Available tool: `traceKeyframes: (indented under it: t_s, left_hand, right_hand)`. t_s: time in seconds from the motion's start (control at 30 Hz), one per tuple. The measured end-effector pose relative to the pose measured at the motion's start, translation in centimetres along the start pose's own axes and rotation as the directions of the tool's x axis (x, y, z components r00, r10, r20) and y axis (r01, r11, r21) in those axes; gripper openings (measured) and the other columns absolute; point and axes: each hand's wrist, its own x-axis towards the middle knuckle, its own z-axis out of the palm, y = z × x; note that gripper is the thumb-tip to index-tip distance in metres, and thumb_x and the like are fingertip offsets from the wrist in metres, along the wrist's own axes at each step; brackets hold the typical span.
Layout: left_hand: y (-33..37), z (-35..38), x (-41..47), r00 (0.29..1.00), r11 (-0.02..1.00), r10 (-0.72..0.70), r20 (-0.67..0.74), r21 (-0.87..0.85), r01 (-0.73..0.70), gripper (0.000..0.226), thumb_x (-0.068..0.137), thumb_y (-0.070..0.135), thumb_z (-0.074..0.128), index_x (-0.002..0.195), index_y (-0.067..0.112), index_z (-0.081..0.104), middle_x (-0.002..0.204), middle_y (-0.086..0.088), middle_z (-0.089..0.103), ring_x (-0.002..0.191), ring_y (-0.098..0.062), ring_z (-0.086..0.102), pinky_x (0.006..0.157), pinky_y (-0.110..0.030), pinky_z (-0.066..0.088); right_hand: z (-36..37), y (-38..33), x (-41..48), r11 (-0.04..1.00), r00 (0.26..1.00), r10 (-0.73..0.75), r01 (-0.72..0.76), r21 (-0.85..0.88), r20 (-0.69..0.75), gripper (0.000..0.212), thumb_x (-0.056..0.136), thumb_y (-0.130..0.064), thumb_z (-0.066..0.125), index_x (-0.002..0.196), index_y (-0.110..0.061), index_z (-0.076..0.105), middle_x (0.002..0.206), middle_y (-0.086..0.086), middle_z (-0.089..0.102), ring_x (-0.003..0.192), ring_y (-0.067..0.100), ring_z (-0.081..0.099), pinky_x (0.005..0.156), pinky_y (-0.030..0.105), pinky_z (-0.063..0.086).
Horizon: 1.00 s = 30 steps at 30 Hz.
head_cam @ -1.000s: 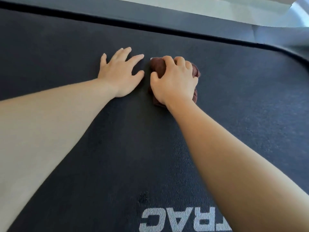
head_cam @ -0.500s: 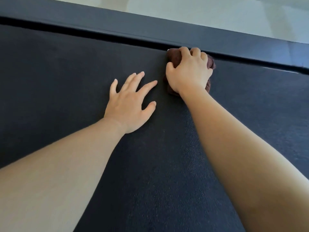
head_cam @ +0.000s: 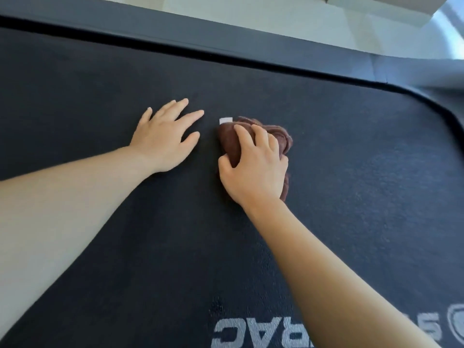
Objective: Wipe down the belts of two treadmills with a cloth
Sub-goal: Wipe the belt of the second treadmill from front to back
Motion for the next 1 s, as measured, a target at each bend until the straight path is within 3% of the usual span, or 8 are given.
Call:
traceKeyframes:
  t_s: [0.13, 0.43, 0.77, 1.0]
  left_hand:
    - [-3.5, -0.7, -1.2, 0.998, 0.998, -0.045, -0.035, 0.035, 0.047, 0.051, 0.094, 0.051, 0.032, 0.144, 0.047, 0.022, 0.160, 0.003, 0.006, 0.146, -0.015, 0.001, 0.117, -0.043, 0.001]
    - [-3.6, -0.2, -0.9, 0.997, 0.998, -0.032, -0.072, 0.056, 0.036, 0.056, 0.091, 0.054, 0.029, 0.145, 0.046, 0.019, 0.159, 0.004, 0.006, 0.146, -0.014, 0.000, 0.118, -0.044, 0.003]
    - [-3.4, -0.2, -1.0, 0.996, 0.999, -0.024, -0.090, 0.030, 0.027, 0.053, 0.092, 0.053, 0.034, 0.144, 0.045, 0.024, 0.159, 0.002, 0.010, 0.146, -0.016, 0.003, 0.116, -0.046, 0.003]
    - [-3.4, -0.3, -1.0, 0.994, 0.999, -0.040, -0.098, 0.008, 0.041, 0.054, 0.091, 0.053, 0.035, 0.144, 0.043, 0.025, 0.159, 0.003, 0.010, 0.146, -0.015, 0.004, 0.117, -0.045, 0.002]
  right_hand:
    - [0.7, -1.4, 2.0, 1.000, 1.000, -0.013, 0.013, 0.000, -0.002, 0.054, 0.087, -0.044, 0.052, 0.139, -0.033, 0.043, 0.149, -0.006, 0.036, 0.137, 0.019, 0.027, 0.106, 0.050, 0.026]
    - [2.8, -5.3, 12.1, 1.000, 0.999, -0.025, 0.025, 0.006, -0.025, 0.053, 0.088, -0.043, 0.049, 0.139, -0.032, 0.044, 0.148, -0.002, 0.038, 0.137, 0.022, 0.028, 0.105, 0.051, 0.027]
    - [0.9, -3.3, 2.3, 0.996, 0.995, -0.076, 0.079, -0.040, 0.066, 0.060, 0.088, -0.048, 0.051, 0.145, -0.035, 0.035, 0.153, -0.004, 0.030, 0.138, 0.021, 0.025, 0.103, 0.051, 0.031]
    - [1.2, -1.9, 2.4, 0.988, 0.989, -0.138, 0.141, -0.069, 0.045, 0.058, 0.085, -0.052, 0.050, 0.141, -0.038, 0.040, 0.154, -0.004, 0.031, 0.146, 0.025, 0.016, 0.115, 0.058, 0.014]
